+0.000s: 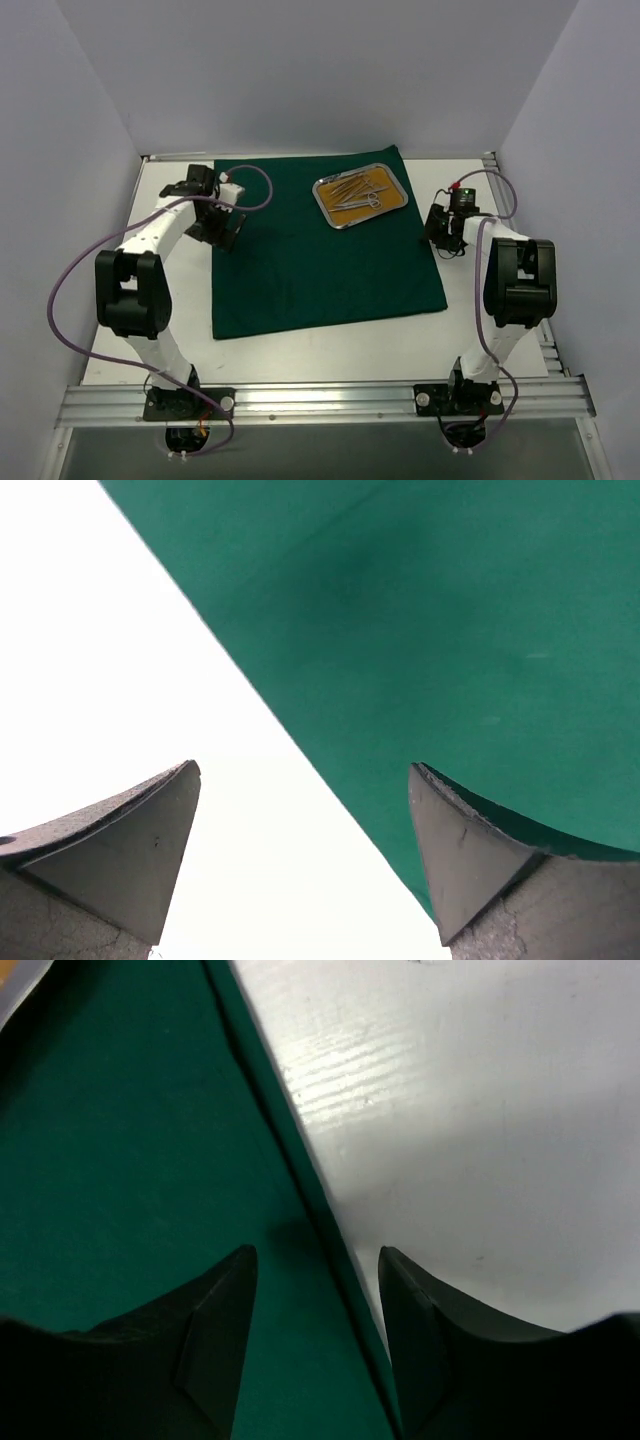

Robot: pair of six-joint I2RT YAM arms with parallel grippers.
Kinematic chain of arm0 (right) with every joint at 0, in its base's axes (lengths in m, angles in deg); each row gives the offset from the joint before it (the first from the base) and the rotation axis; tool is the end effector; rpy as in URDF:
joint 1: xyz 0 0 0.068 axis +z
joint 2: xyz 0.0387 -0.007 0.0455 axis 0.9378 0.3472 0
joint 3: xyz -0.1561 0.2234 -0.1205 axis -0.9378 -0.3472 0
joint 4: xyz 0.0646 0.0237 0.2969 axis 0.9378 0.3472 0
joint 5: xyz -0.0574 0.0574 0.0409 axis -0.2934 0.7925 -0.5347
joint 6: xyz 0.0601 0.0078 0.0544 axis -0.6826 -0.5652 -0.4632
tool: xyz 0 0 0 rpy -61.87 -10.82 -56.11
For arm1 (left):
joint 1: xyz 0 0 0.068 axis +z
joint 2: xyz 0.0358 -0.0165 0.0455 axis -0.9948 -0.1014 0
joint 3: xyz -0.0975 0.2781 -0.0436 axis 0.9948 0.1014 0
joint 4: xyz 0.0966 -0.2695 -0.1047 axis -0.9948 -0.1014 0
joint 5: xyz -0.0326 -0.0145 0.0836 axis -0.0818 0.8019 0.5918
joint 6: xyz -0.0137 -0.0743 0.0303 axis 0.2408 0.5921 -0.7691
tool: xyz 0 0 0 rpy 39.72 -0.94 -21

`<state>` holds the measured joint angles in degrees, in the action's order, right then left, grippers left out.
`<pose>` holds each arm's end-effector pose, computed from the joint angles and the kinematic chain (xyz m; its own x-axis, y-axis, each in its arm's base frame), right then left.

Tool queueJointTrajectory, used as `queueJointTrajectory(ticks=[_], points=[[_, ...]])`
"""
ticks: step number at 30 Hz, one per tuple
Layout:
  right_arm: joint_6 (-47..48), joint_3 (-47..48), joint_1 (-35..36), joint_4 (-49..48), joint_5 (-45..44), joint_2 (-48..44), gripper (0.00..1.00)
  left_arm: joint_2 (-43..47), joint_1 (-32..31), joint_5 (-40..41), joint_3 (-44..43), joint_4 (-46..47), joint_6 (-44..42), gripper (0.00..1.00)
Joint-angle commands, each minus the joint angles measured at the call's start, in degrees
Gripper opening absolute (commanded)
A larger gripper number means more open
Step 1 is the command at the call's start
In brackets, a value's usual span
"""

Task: Open and lay out the surgical kit
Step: Move the surgical kit at the center of the board.

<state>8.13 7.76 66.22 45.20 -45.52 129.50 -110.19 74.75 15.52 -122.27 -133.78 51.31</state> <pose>0.4491 -0.0135 0.1366 -0.6942 0.3251 -0.6421 0.1260 0.9333 0.3363 0.4197 -0.0721 0.2193 -0.8157 0.4479 -0.3662 0.4495 0.8891 0.0862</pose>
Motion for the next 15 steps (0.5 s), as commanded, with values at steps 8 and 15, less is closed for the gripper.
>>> queueJointTrajectory(ticks=[8,15], points=[[1.3,-7.6,0.4,-0.1,2.3,-4.5,0.34,-10.1,3.1,-0.8,3.4,3.0,0.6,1.00],[0.8,-9.7,1.4,-0.6,3.3,-5.7,0.10,-14.4,3.2,-3.0,2.2,3.6,0.3,0.54]])
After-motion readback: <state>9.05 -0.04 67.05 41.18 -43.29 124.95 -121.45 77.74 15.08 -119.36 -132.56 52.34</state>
